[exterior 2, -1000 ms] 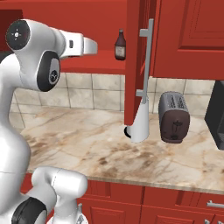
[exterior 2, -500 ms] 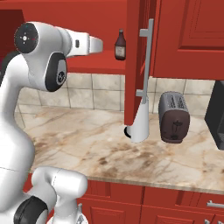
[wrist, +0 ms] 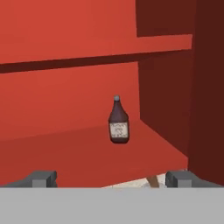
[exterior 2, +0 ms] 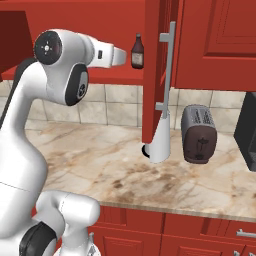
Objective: Move the ketchup and ketchup from the cabinet to the dining counter.
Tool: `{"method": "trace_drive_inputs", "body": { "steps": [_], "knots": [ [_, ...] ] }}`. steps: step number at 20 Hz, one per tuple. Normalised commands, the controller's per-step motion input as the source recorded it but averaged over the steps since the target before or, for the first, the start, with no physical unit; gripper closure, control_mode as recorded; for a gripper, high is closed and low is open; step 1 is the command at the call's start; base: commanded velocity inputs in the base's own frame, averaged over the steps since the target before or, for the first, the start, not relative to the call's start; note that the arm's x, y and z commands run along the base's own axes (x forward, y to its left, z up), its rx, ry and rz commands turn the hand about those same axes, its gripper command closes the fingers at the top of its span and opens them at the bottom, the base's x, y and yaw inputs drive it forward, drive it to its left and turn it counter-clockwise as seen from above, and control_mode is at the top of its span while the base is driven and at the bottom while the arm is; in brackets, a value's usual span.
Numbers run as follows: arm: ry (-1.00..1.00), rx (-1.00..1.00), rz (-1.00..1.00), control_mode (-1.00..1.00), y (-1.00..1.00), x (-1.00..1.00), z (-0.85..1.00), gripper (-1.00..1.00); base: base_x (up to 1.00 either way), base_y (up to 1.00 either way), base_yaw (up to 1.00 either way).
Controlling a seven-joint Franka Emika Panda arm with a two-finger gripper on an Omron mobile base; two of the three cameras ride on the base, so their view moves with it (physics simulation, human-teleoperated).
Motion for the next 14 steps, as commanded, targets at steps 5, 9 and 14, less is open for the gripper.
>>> {"method": "trace_drive_inputs", "body": {
  "steps": [5,9,14],
  "knots": [
    [0.0,0.13,0.0,-1.0,-0.05,0.03,0.02,-1.0,0.0,0.0,0.0],
    [0.0,0.03,0.0,-1.0,0.0,0.04,0.02,-1.0,0.0,0.0,0.0],
    [0.0,0.0,0.0,-1.0,0.01,0.11,0.0,-1.0,0.0,0.0,0.0]
  ]
}}
